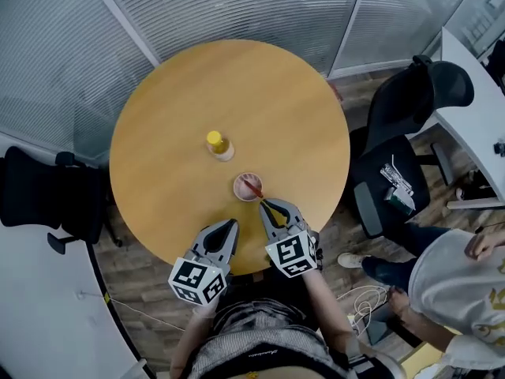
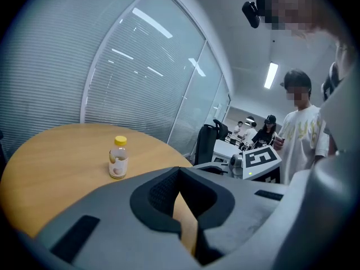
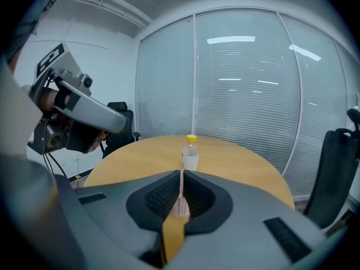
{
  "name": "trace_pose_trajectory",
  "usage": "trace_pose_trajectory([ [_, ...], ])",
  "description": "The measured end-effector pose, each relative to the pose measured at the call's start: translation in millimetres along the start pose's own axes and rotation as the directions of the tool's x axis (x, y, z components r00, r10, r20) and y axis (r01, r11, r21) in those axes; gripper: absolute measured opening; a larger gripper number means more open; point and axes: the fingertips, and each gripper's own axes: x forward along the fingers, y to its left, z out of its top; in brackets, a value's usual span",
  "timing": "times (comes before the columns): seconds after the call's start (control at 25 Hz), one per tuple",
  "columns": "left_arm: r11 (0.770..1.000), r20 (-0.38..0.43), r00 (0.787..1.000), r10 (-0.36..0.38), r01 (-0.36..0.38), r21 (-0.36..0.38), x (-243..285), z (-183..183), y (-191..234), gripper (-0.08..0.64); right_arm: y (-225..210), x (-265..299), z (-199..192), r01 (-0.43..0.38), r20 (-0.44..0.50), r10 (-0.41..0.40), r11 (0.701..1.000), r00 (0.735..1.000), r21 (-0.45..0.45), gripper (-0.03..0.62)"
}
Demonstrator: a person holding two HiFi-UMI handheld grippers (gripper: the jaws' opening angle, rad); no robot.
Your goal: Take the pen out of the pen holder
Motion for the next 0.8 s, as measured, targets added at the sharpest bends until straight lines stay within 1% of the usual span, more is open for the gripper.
trace_pose_trajectory([
  [0.2,1.0,-0.012,1.0,0.02,-0.02,-0.02,6,-5,4,0.005,-5,13,-14,-0.035,-0.03,0.034,0.999,0.999,-0.01,0.031],
  [0.4,0.999,-0.023,0.999,0.037,-0.037,-0.03,12,-8,10,0.005,-7,23,-28,-0.083,-0.047,0.083,0.997,0.995,0.003,0.031],
  [0.8,0.998,-0.066,0.997,0.04,-0.044,-0.046,26,-20,18,0.005,-4,40,-42,-0.145,-0.066,0.145,0.989,0.987,-0.006,0.032],
])
